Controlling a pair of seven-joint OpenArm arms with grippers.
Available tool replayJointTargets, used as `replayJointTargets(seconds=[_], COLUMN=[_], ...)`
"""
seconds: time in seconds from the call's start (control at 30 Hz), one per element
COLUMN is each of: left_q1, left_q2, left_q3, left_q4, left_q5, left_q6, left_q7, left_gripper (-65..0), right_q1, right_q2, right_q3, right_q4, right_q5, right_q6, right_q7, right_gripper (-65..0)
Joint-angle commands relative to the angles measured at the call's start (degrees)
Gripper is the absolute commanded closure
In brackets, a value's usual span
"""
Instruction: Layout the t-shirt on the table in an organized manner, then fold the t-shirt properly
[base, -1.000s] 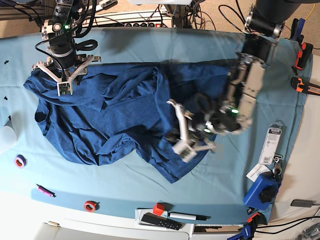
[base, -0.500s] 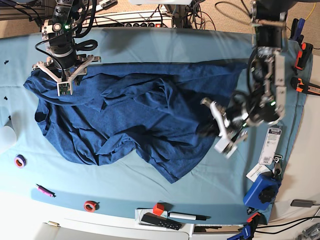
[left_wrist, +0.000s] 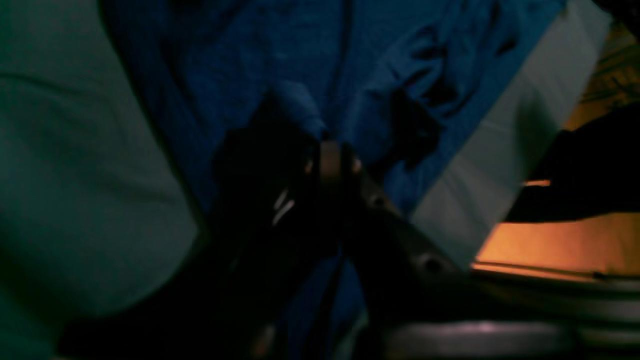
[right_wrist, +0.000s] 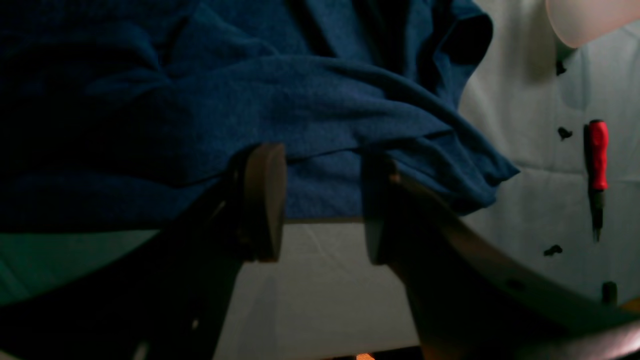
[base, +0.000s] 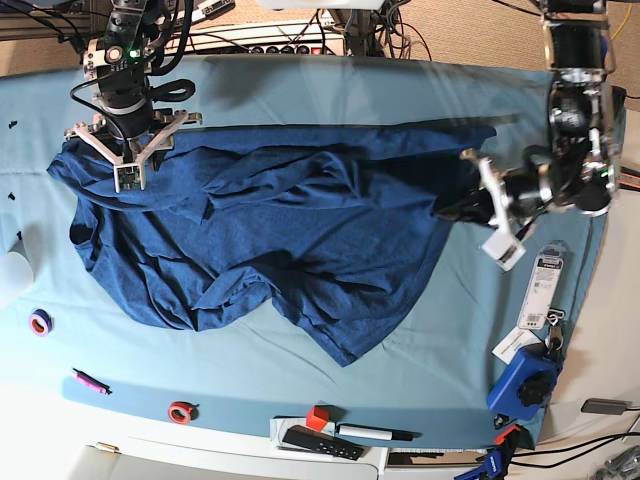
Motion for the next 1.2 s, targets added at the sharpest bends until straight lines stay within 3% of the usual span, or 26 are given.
replayJointTargets(seconds=[0.0, 0.13, 0.27, 0.4, 0.5, 0.63, 0.73, 0.83, 0.9, 1.07, 1.17], left_q1=[-0.3, 1.4, 2.6, 3.6, 3.7, 3.6, 3.2, 3.1, 3.1, 3.2, 3.2], left_q2=[-0.6, -0.6, -0.6, -0.6, -0.6, -0.6, -0.7, -2.3, -4.2, -9.1, -10.9], left_q3=[-1.0, -2.3, -2.3, -2.3, -2.5, -5.8, -10.5, -16.1, -19.7, -26.6, -27.9], left_q4=[1.0, 1.0, 1.0, 1.0, 1.0, 1.0, 1.0, 1.0, 1.0, 1.0, 1.0], left_q5=[-2.5, -6.9, -7.1, -7.0, -4.6, -1.8, -2.3, -5.2, -6.4, -9.1, -9.2], left_q6=[-0.3, -0.3, -0.3, -0.3, -0.3, -0.3, -0.3, -0.3, -0.3, -0.3, -0.3], left_q7=[0.5, 2.9, 2.9, 2.9, 2.7, -0.6, -0.6, -0.6, -0.6, -0.5, -0.5], left_gripper=[0.0, 0.0, -1.8, -21.3, -30.7, -31.6, -31.6, -31.6, -31.6, -31.6, -31.6], right_q1=[0.2, 0.2, 0.2, 0.2, 0.2, 0.2, 0.2, 0.2, 0.2, 0.2, 0.7], right_q2=[0.3, 0.3, 0.3, 0.3, 0.3, 0.3, 0.6, 2.5, 3.4, 3.5, 3.5], right_q3=[0.2, 0.2, 0.2, 0.2, 0.2, 0.2, 0.5, 3.4, 7.5, 21.4, 30.4], right_q4=[0.9, 0.9, 0.9, 0.9, 0.9, 0.9, 0.9, 0.9, 0.9, 0.4, -3.2], right_q5=[0.1, 0.1, 0.1, 0.1, -0.7, -5.4, -10.4, -10.2, -7.0, 8.6, 18.5], right_q6=[-0.3, -0.3, -0.3, -0.3, -0.3, -1.4, -4.3, -8.0, -8.4, -7.0, -4.4], right_q7=[1.5, 1.5, 1.4, 1.4, 1.8, 2.4, 3.4, 3.5, 3.4, 2.4, 2.3], right_gripper=[-24.7, -24.7, -24.7, -24.7, -24.7, -24.7, -24.7, -28.8, -34.1, -34.2, -34.2])
